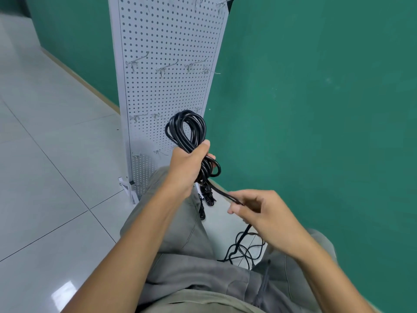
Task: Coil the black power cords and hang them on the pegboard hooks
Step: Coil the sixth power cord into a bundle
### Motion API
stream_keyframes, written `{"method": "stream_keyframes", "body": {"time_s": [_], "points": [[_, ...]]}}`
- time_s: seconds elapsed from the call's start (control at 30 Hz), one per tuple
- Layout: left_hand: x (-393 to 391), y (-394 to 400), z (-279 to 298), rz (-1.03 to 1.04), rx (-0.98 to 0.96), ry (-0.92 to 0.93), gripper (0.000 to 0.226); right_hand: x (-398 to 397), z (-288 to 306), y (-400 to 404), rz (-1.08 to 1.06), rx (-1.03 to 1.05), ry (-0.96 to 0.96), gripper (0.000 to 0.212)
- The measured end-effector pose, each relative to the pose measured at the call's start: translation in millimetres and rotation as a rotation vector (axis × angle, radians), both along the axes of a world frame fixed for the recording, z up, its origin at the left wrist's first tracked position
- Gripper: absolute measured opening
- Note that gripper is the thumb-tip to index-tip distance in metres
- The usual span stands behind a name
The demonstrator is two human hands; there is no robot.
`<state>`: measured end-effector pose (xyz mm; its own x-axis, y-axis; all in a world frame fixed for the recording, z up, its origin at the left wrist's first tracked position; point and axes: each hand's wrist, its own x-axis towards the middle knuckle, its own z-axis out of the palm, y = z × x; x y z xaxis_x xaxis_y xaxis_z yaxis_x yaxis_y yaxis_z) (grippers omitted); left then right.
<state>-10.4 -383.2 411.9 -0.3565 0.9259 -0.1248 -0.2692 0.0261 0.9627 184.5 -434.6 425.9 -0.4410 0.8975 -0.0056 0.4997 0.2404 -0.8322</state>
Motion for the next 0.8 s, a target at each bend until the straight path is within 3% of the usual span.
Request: {"method": "stream_keyframes", "body": {"time_s": [0.13,0.3,0.53,0.63,0.7,0.8], "points": [[4,0,-5,-0.169,0.027,0.092,0.029,2,28,5,-0.012,0.131,0.035,0.028],[21,-9,-4,-0.424,0.129,0.129,0.038,3,47,17,-0.074,0.235,0.098,0.019],[48,-30,10,-0.729,0.127,-0.147,0.062,9,55,30,-0.275,0.243,0.244,0.058],[49,-30,9,-0.766,0.153,-0.236,0.068,11,53,31,-0.292,0.192,0.295,0.059],[48,-29,7,-0.805,0.185,-0.300,0.066,11,50,32,-0.272,0.139,0.356,0.056],[48,-30,7,-0.838,0.199,-0.409,0.042,12,45,34,-0.205,0.029,0.464,0.054]]}}
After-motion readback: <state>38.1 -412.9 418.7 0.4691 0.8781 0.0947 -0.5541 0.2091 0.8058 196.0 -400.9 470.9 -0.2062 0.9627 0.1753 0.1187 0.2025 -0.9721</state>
